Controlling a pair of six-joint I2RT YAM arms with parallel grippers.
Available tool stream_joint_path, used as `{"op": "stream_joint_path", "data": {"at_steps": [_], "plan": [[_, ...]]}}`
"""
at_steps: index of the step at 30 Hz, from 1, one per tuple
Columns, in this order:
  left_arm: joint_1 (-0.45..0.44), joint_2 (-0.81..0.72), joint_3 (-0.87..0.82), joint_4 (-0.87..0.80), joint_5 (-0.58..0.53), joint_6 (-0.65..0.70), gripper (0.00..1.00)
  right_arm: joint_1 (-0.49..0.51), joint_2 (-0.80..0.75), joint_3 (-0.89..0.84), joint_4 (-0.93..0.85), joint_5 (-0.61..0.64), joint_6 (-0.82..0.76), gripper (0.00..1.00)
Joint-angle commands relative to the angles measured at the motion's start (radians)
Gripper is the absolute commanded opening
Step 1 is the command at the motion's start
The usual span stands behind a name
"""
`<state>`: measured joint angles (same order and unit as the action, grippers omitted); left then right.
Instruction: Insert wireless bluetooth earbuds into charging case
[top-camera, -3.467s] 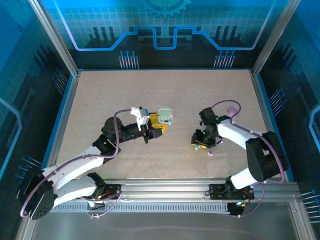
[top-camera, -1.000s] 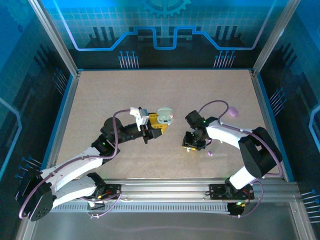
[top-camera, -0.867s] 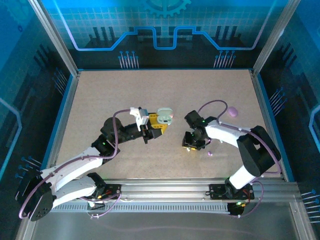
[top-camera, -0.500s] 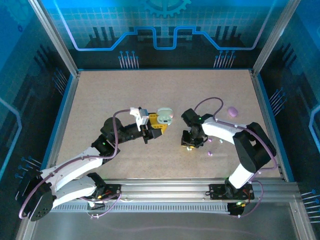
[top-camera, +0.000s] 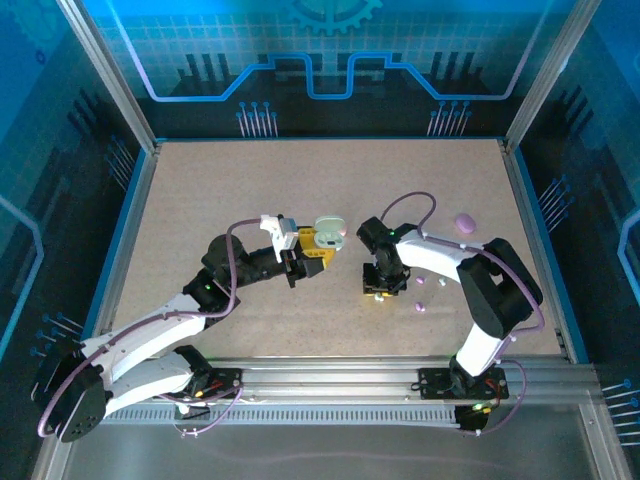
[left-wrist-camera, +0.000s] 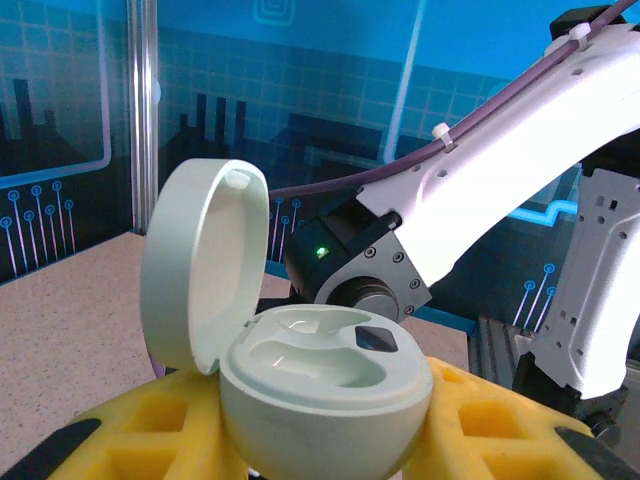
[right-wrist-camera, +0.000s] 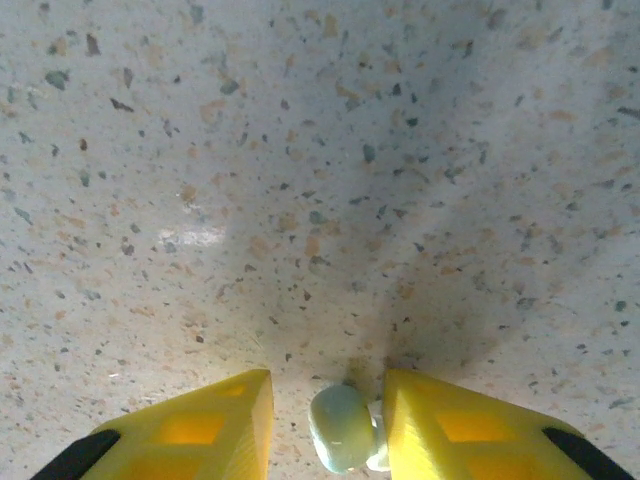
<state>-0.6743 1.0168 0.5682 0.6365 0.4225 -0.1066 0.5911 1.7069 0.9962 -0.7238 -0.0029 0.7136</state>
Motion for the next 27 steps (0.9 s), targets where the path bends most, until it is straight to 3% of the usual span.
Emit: {"op": "stream_joint_path", "data": {"at_steps": [1,16,27], "plan": [[-0.007,-0.015,0.001,0.014,-0.012,0.001,0.26,0.015,0.013,0.018,-0.042,0.008,-0.027,0.35],[-0.008,-0.015,0.001,0.011,-0.01,-0.004,0.27,0.017,0.078,0.07,-0.077,0.019,-0.096,0.28],[-0.008,-0.014,0.001,0.008,-0.014,-0.004,0.27,0.012,0.037,0.066,-0.062,-0.025,-0.095,0.19]]}}
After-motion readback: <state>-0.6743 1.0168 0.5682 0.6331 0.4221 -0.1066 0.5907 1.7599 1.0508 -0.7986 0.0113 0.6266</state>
